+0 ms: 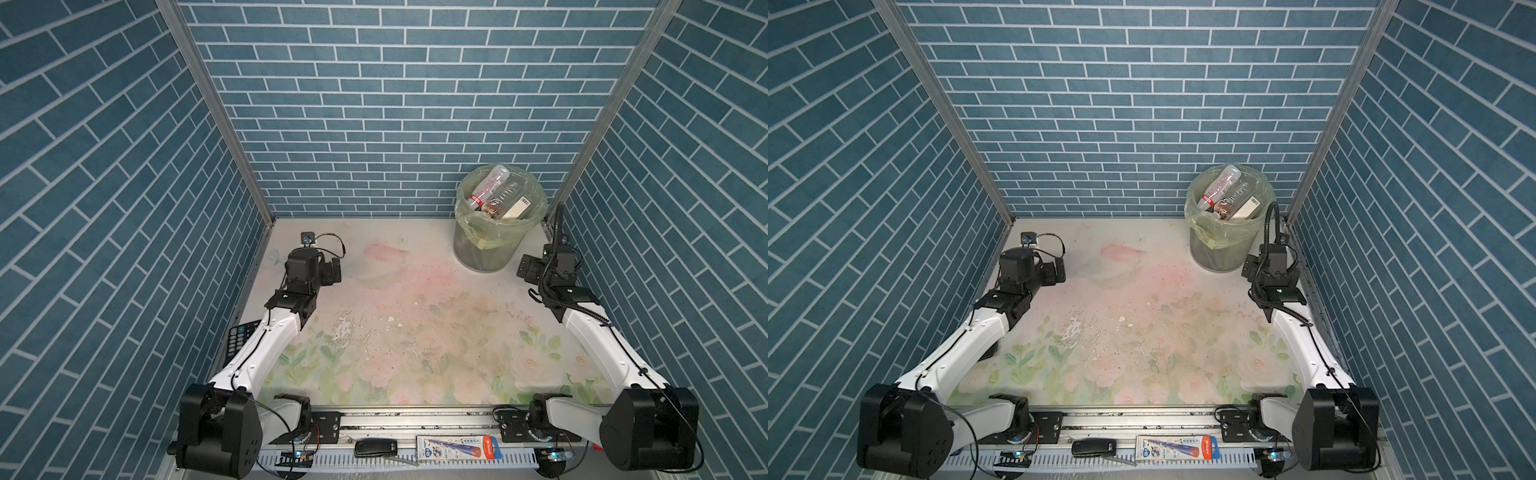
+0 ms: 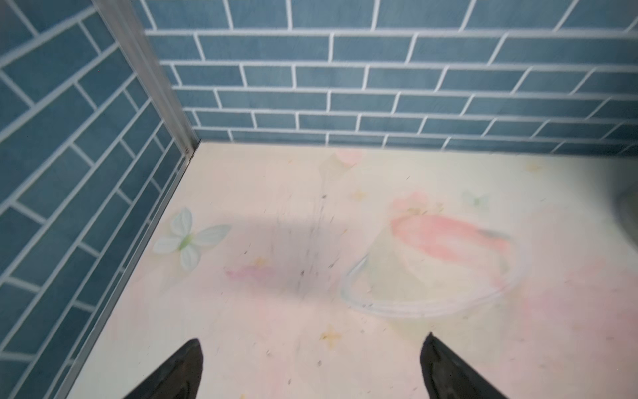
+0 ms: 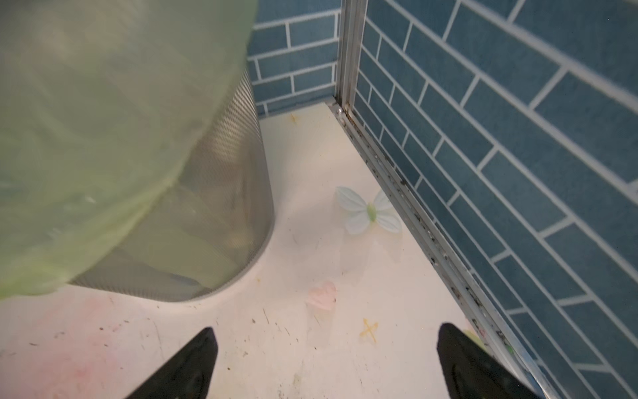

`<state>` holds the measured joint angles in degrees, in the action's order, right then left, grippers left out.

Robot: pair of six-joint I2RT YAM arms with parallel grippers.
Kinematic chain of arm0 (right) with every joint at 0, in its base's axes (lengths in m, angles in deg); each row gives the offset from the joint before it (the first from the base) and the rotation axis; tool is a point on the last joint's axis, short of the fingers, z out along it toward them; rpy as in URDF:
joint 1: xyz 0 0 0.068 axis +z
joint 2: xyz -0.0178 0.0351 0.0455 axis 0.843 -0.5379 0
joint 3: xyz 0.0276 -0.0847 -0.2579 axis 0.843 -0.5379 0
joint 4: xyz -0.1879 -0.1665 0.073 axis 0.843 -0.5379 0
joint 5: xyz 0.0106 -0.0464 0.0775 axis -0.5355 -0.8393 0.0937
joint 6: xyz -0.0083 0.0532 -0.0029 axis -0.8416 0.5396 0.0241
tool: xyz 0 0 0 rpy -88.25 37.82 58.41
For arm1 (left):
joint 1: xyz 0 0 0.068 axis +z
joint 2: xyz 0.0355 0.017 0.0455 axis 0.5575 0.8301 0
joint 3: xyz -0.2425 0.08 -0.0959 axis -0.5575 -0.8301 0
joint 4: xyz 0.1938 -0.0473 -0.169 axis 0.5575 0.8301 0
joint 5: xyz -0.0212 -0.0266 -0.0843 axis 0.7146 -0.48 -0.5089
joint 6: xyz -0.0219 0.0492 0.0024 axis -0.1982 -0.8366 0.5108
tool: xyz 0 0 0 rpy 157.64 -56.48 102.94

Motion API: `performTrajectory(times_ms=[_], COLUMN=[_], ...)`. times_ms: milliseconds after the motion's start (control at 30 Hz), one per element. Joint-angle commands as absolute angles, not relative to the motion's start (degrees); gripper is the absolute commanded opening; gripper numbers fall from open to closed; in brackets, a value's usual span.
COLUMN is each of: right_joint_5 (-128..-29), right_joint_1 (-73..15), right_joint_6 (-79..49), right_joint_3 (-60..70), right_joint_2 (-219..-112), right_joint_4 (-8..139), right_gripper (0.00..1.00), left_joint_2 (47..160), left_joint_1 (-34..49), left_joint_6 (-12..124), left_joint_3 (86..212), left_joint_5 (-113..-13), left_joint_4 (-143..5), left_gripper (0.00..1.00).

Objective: Throw the plastic bottles in the bin

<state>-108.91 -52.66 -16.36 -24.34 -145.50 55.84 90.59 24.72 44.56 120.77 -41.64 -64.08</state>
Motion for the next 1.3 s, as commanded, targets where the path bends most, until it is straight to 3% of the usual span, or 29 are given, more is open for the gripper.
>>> performTrajectory(times_ms=[0, 167, 400, 700, 800, 867, 1000, 1267], right_joint_5=[-109.44, -111.99, -118.10, -120.01, -119.07, -118.85, -118.61, -112.78], right_joint_1=[-52.84, -52.71, -52.27, -52.25, -52.21, -52.24, -52.05, -51.79], right_joint_6=[-12.78, -12.33, -21.75, -27.53, -28.75, -29.12, -29.22, -32.14], right_joint_3=[-31.31, -44.14, -42.89, -50.48, -52.44, -53.75, -55.31, -57.05], right_joint_2=[-144.39, -145.23, -149.03, -156.09, -157.57, -159.55, -160.87, -162.74], right_joint_4=[65.67, 85.32, 88.50, 107.65, 114.49, 119.21, 122.92, 128.56], right_gripper=[0.99, 0.99, 0.99, 0.99, 0.99, 0.99, 0.99, 0.99], left_joint_2=[93.55, 98.85, 104.50, 107.69, 106.66, 109.49, 108.27, 109.05], left_joint_1=[25.45, 26.63, 29.78, 30.81, 30.81, 29.68, 29.56, 29.49], left_joint_6=[38.72, 35.99, 36.18, 36.16, 36.33, 35.90, 36.82, 36.61], left_joint_3=[118.45, 113.91, 110.42, 108.00, 102.36, 95.61, 98.90, 98.38], left_joint_5=[-33.85, -33.21, -37.73, -43.98, -44.11, -39.71, -38.76, -38.58], left_joint_4=[-71.64, -81.12, -89.95, -97.56, -106.11, -123.17, -113.94, -116.41], left_gripper=[0.99, 0.99, 0.99, 0.99, 0.99, 0.99, 0.99, 0.99])
